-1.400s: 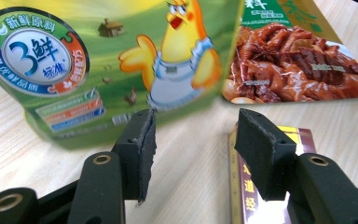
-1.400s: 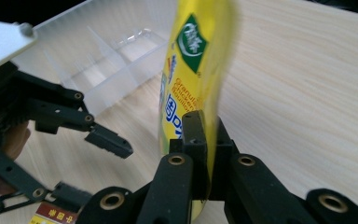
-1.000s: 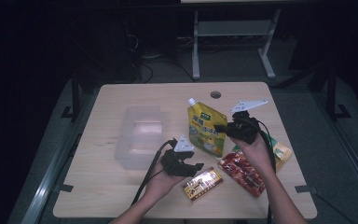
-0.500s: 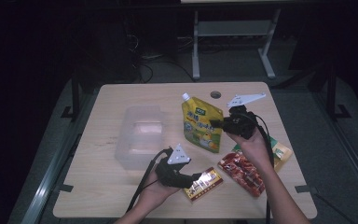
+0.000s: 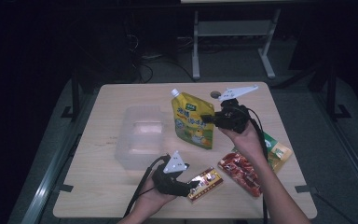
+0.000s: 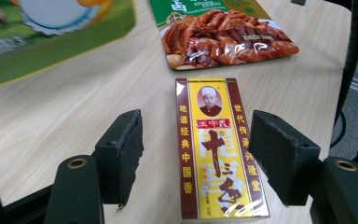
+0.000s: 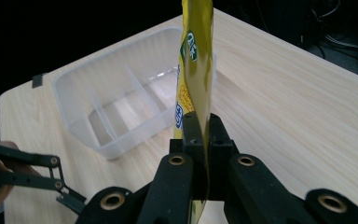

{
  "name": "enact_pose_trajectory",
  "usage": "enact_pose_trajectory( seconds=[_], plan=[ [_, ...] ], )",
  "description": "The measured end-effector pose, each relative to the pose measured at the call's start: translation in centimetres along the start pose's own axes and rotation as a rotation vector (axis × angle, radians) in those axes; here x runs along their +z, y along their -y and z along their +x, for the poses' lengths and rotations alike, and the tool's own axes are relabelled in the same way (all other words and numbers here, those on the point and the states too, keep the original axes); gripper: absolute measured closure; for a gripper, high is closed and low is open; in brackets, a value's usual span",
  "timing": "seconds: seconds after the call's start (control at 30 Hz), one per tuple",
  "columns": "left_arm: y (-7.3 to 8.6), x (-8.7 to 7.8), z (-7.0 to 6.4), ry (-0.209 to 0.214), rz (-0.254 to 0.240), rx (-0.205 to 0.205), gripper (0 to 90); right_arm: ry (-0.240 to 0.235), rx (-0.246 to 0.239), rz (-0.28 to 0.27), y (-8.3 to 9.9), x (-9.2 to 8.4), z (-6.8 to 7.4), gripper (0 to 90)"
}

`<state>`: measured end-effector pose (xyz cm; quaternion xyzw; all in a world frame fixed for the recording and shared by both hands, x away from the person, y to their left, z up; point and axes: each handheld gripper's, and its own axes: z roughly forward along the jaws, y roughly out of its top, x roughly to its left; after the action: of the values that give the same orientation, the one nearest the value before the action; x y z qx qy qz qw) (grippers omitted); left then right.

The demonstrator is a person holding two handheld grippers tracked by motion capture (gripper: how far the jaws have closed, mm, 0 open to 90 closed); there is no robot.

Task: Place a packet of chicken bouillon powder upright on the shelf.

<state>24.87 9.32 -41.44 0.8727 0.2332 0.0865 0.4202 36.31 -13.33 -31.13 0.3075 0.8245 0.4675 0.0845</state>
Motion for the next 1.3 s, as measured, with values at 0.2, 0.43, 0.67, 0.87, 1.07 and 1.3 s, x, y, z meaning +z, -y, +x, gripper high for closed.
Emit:
enact_pose_trajectory(
  seconds=[0.2,0.43,0.67,0.87,1.07,1.3],
  plan=[
    [0.3,-0.3,-0.5,0.010,-0.002,0.016,33.5,-0.025,-0.022,-0.006,-1.3,0.6,0.7,89.7],
    [0.5,-0.7,-0.7,0.017,-0.015,0.017,32.4,-0.051,-0.050,-0.003,-3.0,1.6,1.6,89.7],
    [0.6,-1.1,-1.2,0.026,-0.030,0.025,31.8,-0.079,-0.068,-0.011,-4.4,2.6,2.5,89.7],
    [0.7,-1.0,-1.5,0.030,-0.035,0.023,31.3,-0.108,-0.093,-0.017,-5.8,4.0,3.6,89.7],
    [0.9,-0.9,-1.4,0.037,-0.025,0.031,30.8,-0.149,-0.109,-0.018,-7.0,6.3,4.8,89.7],
    [1.1,-1.0,-1.4,0.037,-0.029,0.028,30.5,-0.185,-0.123,-0.013,-7.6,8.5,5.9,89.8]
  ],
)
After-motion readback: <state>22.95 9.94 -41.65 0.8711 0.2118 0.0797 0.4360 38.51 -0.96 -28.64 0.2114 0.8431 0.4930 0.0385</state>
